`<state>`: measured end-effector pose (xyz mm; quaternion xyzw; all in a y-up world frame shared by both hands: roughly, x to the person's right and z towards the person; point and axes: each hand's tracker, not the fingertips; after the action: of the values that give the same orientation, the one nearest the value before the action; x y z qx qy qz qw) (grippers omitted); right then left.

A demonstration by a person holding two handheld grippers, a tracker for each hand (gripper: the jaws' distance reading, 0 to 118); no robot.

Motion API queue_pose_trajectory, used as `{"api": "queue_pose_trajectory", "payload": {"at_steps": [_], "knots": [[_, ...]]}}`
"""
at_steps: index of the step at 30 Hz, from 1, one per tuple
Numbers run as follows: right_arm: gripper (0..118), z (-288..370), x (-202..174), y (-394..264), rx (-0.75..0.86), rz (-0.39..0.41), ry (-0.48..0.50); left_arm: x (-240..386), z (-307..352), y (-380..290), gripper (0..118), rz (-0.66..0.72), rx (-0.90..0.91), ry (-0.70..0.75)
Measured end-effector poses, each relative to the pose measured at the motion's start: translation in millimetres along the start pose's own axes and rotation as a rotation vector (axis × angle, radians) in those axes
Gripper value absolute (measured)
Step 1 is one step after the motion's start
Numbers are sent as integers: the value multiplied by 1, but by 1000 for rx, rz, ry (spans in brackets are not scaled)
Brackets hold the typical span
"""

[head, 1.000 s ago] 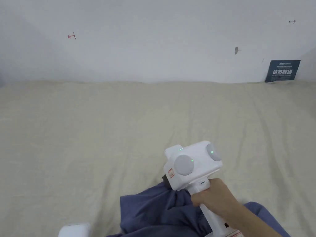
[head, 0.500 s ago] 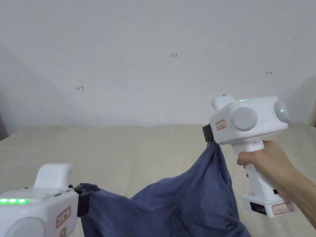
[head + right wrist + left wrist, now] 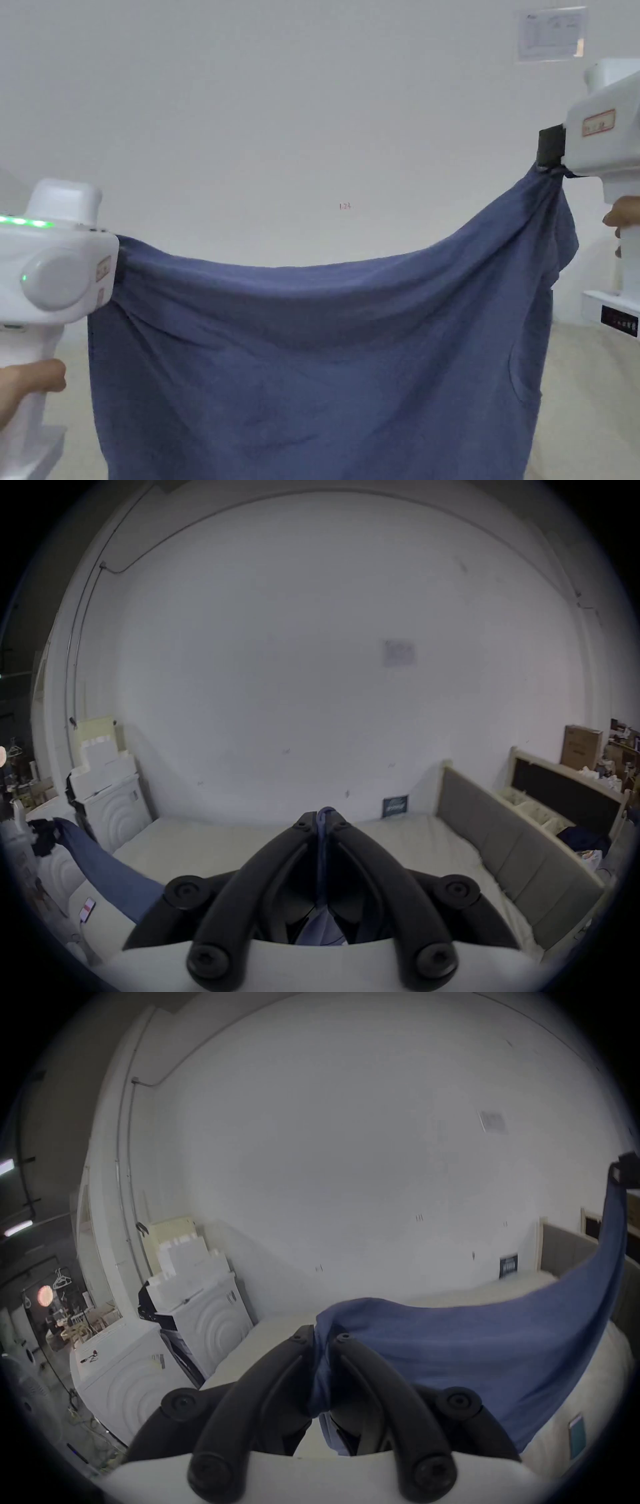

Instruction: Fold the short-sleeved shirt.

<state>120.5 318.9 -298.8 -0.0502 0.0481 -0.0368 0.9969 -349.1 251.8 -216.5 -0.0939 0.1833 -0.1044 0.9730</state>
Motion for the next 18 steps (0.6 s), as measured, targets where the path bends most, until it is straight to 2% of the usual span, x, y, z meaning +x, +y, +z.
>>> {"api": "queue_pose_trajectory", "payload": {"at_steps": [2,5,6,8,11,18], "knots": [[7,14,6,16,37,22,-51,-5,10,19,7,53,55,-8],[7,35,19,32,73,-43,-29,-6,19,40,7,58,91,49],[7,41,22,36,112,-55,-54,-9,21,47,7,82,101,51],[7,51,26,42,130,-38,-82,-13,23,54,7,120,107,18],[7,54,39,51,134,-68,-61,-12,20,59,7,121,103,1],[7,48,43,50,128,-64,-81,-1,12,59,7,95,106,-9]]}}
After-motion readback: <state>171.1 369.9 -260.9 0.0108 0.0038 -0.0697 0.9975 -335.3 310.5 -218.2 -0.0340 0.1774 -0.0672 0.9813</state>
